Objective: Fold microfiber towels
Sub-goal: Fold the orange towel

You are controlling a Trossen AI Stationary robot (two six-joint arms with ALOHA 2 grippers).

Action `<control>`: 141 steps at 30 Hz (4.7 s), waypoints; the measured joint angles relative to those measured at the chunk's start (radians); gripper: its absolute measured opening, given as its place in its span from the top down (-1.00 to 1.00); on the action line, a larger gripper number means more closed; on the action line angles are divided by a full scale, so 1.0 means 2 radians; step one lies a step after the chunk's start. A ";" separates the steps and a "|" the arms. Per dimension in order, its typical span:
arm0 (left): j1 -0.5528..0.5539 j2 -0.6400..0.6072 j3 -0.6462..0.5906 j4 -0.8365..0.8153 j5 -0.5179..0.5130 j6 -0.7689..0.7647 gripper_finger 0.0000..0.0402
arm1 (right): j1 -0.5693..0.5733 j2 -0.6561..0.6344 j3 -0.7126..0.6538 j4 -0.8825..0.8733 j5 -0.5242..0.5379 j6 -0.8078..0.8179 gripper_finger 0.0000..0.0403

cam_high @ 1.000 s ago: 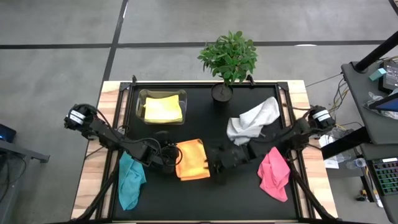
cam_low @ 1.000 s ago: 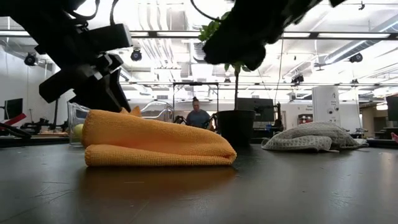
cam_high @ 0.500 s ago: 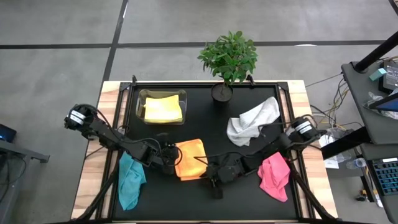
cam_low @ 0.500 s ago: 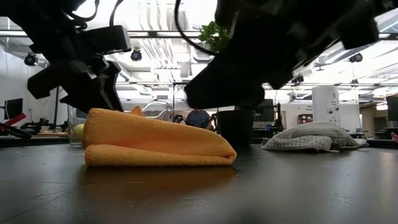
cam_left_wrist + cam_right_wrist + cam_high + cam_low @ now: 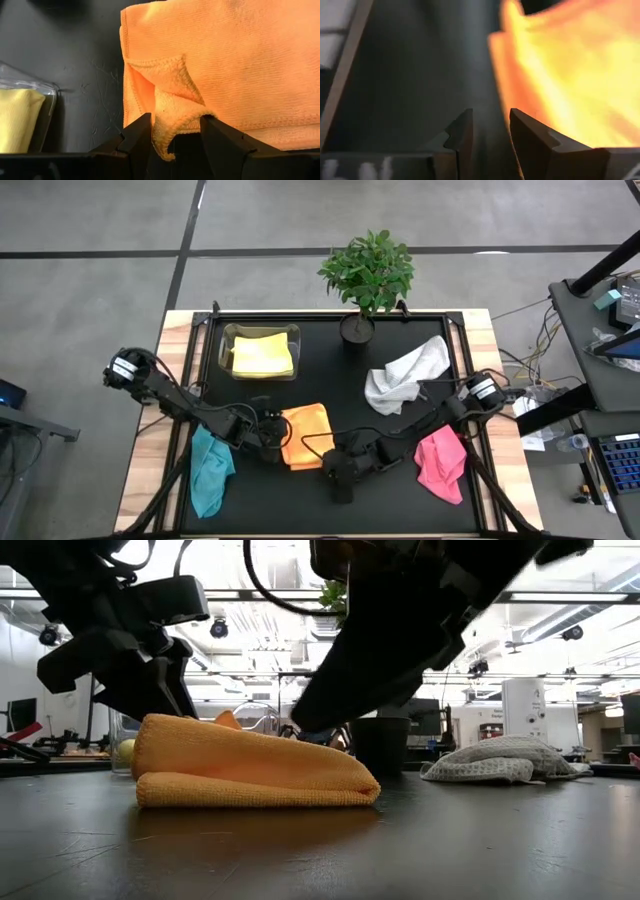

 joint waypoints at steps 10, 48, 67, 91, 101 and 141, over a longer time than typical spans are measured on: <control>0.000 0.000 0.000 0.004 0.000 -0.012 0.23 | 0.023 -0.001 0.090 -0.209 0.096 0.024 0.40; -0.028 -0.071 0.067 -0.152 0.035 0.012 0.23 | 0.001 0.052 0.073 -0.167 0.101 -0.008 0.60; -0.153 0.131 0.126 0.052 -0.013 -0.091 0.40 | 0.009 0.021 0.066 -0.182 0.093 -0.071 0.12; -0.143 0.181 0.118 0.054 -0.081 -0.118 0.98 | 0.008 0.023 -0.008 -0.030 0.115 -0.104 0.89; -0.142 0.195 0.114 0.048 -0.070 -0.118 0.98 | 0.010 0.023 -0.008 -0.026 0.115 -0.104 0.96; -0.143 0.136 0.113 -0.099 0.095 -0.104 0.98 | -0.001 0.001 0.031 -0.016 0.006 -0.109 0.07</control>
